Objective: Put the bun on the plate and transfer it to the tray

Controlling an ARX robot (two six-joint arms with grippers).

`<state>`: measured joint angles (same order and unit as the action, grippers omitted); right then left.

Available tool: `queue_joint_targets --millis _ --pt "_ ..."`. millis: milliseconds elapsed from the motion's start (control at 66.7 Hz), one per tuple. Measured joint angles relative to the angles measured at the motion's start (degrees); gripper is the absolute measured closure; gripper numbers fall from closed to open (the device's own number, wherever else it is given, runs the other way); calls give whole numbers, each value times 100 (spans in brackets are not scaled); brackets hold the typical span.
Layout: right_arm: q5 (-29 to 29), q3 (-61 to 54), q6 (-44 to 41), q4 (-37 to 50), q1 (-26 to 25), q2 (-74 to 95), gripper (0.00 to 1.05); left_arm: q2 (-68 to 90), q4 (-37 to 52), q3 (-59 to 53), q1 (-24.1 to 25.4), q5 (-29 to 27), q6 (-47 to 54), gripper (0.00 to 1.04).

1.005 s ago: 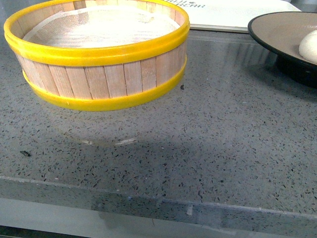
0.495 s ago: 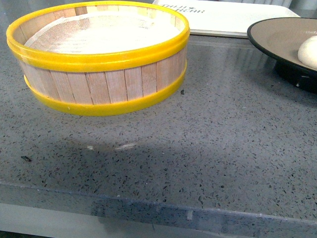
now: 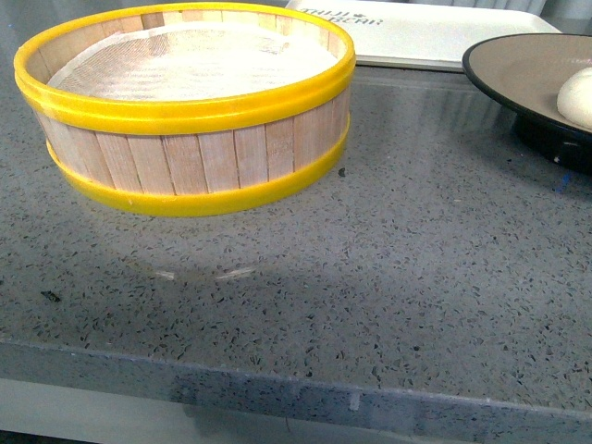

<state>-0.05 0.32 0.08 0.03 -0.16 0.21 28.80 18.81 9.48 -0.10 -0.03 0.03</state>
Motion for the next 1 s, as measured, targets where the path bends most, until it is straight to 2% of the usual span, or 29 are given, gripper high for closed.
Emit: queue_joint_targets --millis 1005 --pt "0 0 0 0 0 0 9 -1853 -837 -798 0 2 -15 101"
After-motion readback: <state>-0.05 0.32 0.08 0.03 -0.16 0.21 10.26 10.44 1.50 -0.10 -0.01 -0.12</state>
